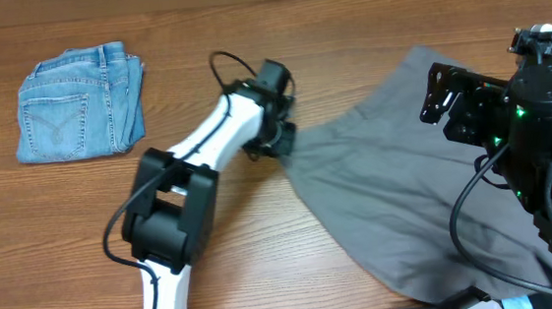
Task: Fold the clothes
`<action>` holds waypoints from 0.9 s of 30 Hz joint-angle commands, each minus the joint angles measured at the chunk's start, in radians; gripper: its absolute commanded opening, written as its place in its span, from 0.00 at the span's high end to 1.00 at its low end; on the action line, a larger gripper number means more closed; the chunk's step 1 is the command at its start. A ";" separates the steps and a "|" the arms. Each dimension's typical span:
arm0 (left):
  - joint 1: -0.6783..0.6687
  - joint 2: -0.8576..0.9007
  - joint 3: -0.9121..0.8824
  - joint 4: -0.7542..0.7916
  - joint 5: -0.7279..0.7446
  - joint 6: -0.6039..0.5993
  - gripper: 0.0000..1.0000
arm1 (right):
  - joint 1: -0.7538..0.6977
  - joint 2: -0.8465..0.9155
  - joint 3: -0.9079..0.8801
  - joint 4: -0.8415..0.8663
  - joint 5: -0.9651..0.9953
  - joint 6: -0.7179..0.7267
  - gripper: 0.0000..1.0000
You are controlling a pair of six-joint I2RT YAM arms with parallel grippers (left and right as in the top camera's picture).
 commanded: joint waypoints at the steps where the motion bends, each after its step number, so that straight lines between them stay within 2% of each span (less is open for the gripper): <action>1: 0.129 -0.109 0.103 -0.100 -0.245 -0.034 0.96 | -0.005 0.014 0.013 0.003 0.026 0.011 0.00; 6: 0.249 -0.214 0.136 -0.239 -0.279 0.000 0.96 | -0.005 0.042 0.013 0.003 0.026 0.025 0.00; 9: 0.319 -0.255 0.136 -0.360 -0.349 -0.021 0.95 | -0.005 0.065 0.013 0.002 0.026 0.040 0.00; 13: 0.396 -0.286 0.136 -0.461 -0.349 -0.026 0.92 | -0.019 0.097 0.013 0.000 0.021 0.063 0.00; 14: 0.407 -0.293 0.136 -0.475 -0.349 -0.026 0.83 | -0.028 0.106 0.013 -0.001 0.021 0.076 0.00; 15: 0.417 -0.300 0.136 -0.487 -0.349 -0.026 0.67 | -0.039 0.116 0.013 0.000 0.014 0.080 0.00; 17: 0.431 -0.322 0.136 -0.504 -0.345 -0.026 0.42 | -0.070 0.137 0.013 0.005 -0.027 0.080 0.00; 19: 0.438 -0.349 0.141 -0.512 -0.344 -0.026 0.28 | -0.107 0.160 0.013 0.007 -0.070 0.080 0.00; 21: 0.438 -0.379 0.156 -0.516 -0.342 -0.026 0.20 | -0.151 0.187 0.013 0.007 -0.108 0.080 0.00; 23: 0.438 -0.412 0.185 -0.512 -0.300 -0.021 0.18 | -0.206 0.222 0.013 0.007 -0.140 0.079 0.00; 25: 0.434 -0.439 0.211 -0.492 -0.201 0.005 0.18 | -0.257 0.260 0.013 0.008 -0.188 0.078 0.00; 27: 0.430 -0.460 0.219 -0.449 -0.047 0.071 0.18 | -0.294 0.306 0.013 0.025 -0.287 0.011 0.00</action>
